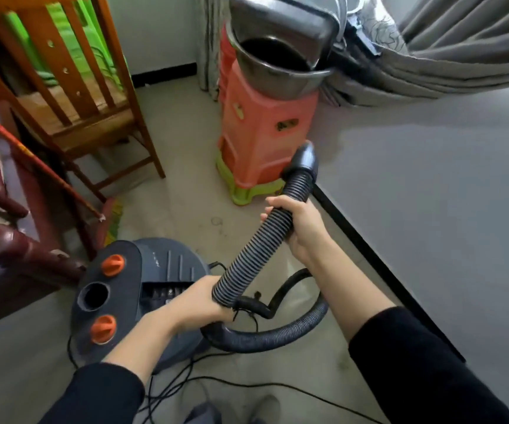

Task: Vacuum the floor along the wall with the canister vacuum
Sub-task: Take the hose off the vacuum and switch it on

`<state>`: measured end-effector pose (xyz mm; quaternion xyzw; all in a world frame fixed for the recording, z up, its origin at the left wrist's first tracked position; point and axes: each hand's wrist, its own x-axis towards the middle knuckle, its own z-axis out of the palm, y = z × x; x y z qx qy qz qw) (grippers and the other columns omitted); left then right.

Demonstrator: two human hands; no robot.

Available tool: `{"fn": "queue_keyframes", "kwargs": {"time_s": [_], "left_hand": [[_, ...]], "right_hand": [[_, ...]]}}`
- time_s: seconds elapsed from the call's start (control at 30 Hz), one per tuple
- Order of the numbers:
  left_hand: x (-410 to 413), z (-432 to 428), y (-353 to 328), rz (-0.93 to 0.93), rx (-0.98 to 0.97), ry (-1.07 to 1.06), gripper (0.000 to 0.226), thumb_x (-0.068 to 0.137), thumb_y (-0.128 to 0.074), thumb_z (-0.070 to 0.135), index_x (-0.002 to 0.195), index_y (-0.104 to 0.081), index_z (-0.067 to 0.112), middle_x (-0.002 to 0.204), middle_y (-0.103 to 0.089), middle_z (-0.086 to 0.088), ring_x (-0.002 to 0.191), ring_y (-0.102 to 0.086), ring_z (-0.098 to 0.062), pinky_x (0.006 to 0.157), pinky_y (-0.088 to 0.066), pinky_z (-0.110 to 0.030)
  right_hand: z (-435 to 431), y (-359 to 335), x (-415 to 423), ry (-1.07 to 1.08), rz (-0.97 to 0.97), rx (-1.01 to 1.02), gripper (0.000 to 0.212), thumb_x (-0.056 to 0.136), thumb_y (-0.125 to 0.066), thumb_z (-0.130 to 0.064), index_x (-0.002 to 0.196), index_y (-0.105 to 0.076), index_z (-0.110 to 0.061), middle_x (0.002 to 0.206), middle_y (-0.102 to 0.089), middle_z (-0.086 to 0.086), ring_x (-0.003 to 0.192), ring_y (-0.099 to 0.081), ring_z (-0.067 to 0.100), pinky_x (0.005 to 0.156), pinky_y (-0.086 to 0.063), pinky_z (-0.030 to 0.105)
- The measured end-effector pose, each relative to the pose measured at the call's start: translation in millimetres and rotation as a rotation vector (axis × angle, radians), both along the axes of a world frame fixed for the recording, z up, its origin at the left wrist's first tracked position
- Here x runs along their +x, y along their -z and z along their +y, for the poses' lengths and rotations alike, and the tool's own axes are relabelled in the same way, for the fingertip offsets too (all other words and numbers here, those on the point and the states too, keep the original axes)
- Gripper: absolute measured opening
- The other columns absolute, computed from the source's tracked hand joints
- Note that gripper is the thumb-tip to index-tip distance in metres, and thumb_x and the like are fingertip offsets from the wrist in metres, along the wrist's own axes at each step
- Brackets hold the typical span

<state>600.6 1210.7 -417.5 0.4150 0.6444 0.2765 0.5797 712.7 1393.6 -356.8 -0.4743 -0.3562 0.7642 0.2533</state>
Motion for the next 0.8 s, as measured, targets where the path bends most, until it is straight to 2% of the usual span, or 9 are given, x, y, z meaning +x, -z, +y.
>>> {"fn": "queue_keyframes", "kwargs": {"time_s": [0.13,0.2,0.27,0.33,0.47,0.6,0.7,0.77,0.8], "left_hand": [[-0.8,-12.9,11.8,-0.071,0.010,0.085,0.021,0.067,-0.065,0.005,0.068,-0.049,0.019,0.066,-0.048,0.002,0.061,-0.045,-0.010,0.056,-0.034,-0.026],[-8.0,-23.3,17.9,-0.069,-0.046,0.146,0.019,0.061,-0.066,0.010,0.075,-0.053,0.012,0.072,-0.053,-0.001,0.066,-0.051,-0.011,0.060,-0.041,-0.029],[-15.8,-39.0,28.8,-0.049,-0.109,0.187,0.028,0.056,-0.067,0.013,0.081,-0.058,0.006,0.075,-0.059,-0.001,0.069,-0.057,-0.011,0.063,-0.048,-0.033],[-20.0,-56.4,38.6,-0.028,-0.165,0.217,0.034,0.054,-0.069,0.014,0.085,-0.062,0.005,0.080,-0.066,-0.006,0.075,-0.064,-0.014,0.071,-0.054,-0.039],[-25.2,-84.3,59.4,-0.051,-0.263,0.202,0.038,0.054,-0.073,0.013,0.091,-0.066,0.005,0.094,-0.071,-0.011,0.089,-0.069,-0.025,0.082,-0.056,-0.044],[-34.8,-90.3,68.1,-0.146,-0.293,0.123,0.045,0.056,-0.073,0.014,0.100,-0.066,0.005,0.095,-0.070,-0.005,0.096,-0.068,-0.024,0.089,-0.053,-0.044],[-40.1,-74.5,54.3,-0.397,-0.283,0.062,0.052,0.069,-0.065,0.004,0.120,-0.059,0.006,0.114,-0.066,-0.007,0.115,-0.060,-0.025,0.096,-0.049,-0.035],[-43.9,-60.4,42.6,-0.567,-0.241,-0.018,0.056,0.074,-0.063,0.003,0.129,-0.053,0.010,0.126,-0.062,-0.010,0.122,-0.055,-0.025,0.102,-0.044,-0.035],[-44.9,-53.0,38.2,-0.587,-0.220,-0.051,0.057,0.077,-0.065,0.005,0.131,-0.052,0.013,0.128,-0.062,-0.009,0.124,-0.055,-0.024,0.105,-0.042,-0.035]], "right_hand": [[-13.3,23.0,-3.8,0.049,0.128,-0.245,0.016,0.086,-0.061,-0.008,0.098,-0.054,0.002,0.069,-0.057,0.009,0.059,-0.059,0.020,0.061,-0.056,0.030],[-20.3,28.1,-6.2,0.022,0.097,-0.299,0.028,0.089,-0.061,-0.020,0.099,-0.057,0.006,0.072,-0.061,0.014,0.060,-0.061,0.023,0.061,-0.057,0.030],[-27.9,35.6,-12.3,-0.020,0.033,-0.333,0.048,0.086,-0.063,-0.034,0.109,-0.057,0.008,0.076,-0.064,0.020,0.060,-0.063,0.027,0.058,-0.058,0.032],[-34.8,43.6,-21.0,-0.101,-0.041,-0.341,0.059,0.082,-0.067,-0.042,0.118,-0.055,0.003,0.077,-0.064,0.020,0.061,-0.064,0.030,0.060,-0.057,0.034],[-45.9,53.9,-37.5,-0.242,-0.095,-0.314,0.045,0.086,-0.066,-0.027,0.121,-0.050,-0.004,0.079,-0.067,0.014,0.071,-0.066,0.026,0.077,-0.055,0.039],[-57.9,58.5,-48.4,-0.223,0.047,-0.326,0.028,0.092,-0.057,-0.014,0.115,-0.046,-0.005,0.078,-0.060,0.011,0.071,-0.063,0.023,0.079,-0.056,0.040],[-70.9,54.7,-60.2,-0.242,0.150,-0.254,0.015,0.092,-0.053,-0.005,0.105,-0.046,-0.007,0.074,-0.056,0.011,0.067,-0.058,0.022,0.070,-0.056,0.040],[-81.8,55.8,-65.4,-0.293,0.143,-0.175,0.017,0.089,-0.056,-0.002,0.102,-0.046,-0.007,0.075,-0.057,0.012,0.067,-0.058,0.024,0.067,-0.053,0.038],[-86.3,57.5,-66.6,-0.321,0.126,-0.142,0.023,0.085,-0.061,-0.002,0.103,-0.047,-0.007,0.077,-0.057,0.013,0.067,-0.058,0.024,0.067,-0.053,0.037]]}}
